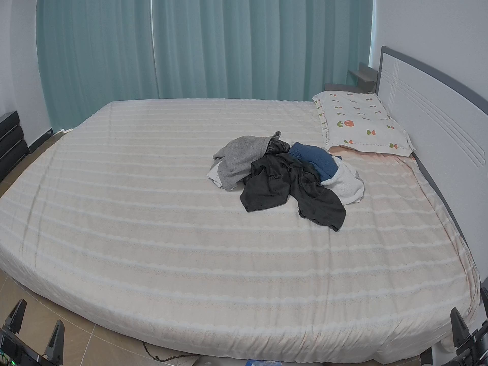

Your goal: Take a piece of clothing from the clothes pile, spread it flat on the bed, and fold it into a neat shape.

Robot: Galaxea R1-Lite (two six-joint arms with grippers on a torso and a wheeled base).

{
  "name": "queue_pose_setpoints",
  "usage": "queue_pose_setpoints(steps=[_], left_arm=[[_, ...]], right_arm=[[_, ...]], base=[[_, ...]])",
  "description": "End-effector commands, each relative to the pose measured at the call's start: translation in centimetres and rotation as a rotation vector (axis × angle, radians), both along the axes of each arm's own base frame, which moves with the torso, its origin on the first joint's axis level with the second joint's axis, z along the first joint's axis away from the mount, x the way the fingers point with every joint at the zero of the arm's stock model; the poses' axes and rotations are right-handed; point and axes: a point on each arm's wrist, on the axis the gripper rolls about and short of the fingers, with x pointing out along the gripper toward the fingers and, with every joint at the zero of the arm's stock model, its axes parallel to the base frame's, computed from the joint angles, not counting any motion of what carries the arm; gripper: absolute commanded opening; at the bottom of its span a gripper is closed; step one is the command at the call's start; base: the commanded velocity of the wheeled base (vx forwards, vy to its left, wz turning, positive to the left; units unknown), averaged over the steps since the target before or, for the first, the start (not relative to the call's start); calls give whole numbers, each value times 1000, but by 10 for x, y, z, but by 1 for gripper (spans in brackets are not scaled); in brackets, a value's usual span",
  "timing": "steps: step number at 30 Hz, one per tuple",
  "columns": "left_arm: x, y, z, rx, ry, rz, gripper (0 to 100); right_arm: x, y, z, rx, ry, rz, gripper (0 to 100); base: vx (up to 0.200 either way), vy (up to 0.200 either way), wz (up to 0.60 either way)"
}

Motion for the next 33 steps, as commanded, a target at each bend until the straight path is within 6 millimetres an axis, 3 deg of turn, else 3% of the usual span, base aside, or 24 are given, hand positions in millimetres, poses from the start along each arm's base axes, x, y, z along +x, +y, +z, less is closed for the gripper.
queue_pose_setpoints(steps=[1, 7, 8, 13, 14, 15, 16, 17, 18, 19, 22, 25, 26, 27, 28, 29, 33], left_arm=[[0, 0, -4, 0, -3, 0, 100], [0, 0, -4, 0, -3, 0, 100], [0, 0, -4, 0, -3, 0, 100], [0, 0, -4, 0, -3, 0, 100], [0, 0, -4, 0, -3, 0, 100], [0, 0, -4, 0, -3, 0, 100], [0, 0, -4, 0, -3, 0, 100], [0, 0, -4, 0, -3, 0, 100], [0, 0, -4, 0, -3, 0, 100], [0, 0, -4, 0, -3, 0, 100], [0, 0, -4, 0, -3, 0, 100], [0, 0, -4, 0, -3, 0, 100], [0, 0, -4, 0, -3, 0, 100], [0, 0, -4, 0, -3, 0, 100], [0, 0, -4, 0, -3, 0, 100], [0, 0, -4, 0, -3, 0, 100], [0, 0, -4, 0, -3, 0, 100]], right_arm=[[-6, 1, 56, 15, -63, 80, 100], [30, 3, 60, 23, 187, 131, 100], [50, 4, 63, 37, 303, 162, 100], [97, 10, 67, 38, 463, 240, 100], [120, 15, 66, 40, 536, 262, 100], [120, 15, 66, 40, 536, 262, 100], [151, 21, 63, 56, 611, 265, 100], [156, 22, 62, 59, 617, 263, 100], [181, 26, 56, 75, 661, 259, 100], [188, 28, 54, 79, 672, 260, 100], [243, 41, 27, 129, 742, 249, 100], [286, 51, 4, 167, 736, 210, 100], [286, 51, 4, 167, 736, 210, 100], [312, 58, -11, 183, 720, 153, 100], [312, 58, -11, 183, 720, 153, 100], [336, 65, -26, 198, 721, 103, 100], [380, 75, -53, 219, 720, 56, 100]], base=[[0, 0, 0], [0, 0, 0], [0, 0, 0], [0, 0, 0], [0, 0, 0], [0, 0, 0], [0, 0, 0], [0, 0, 0], [0, 0, 0], [0, 0, 0], [0, 0, 0], [0, 0, 0], [0, 0, 0], [0, 0, 0], [0, 0, 0], [0, 0, 0], [0, 0, 0]])
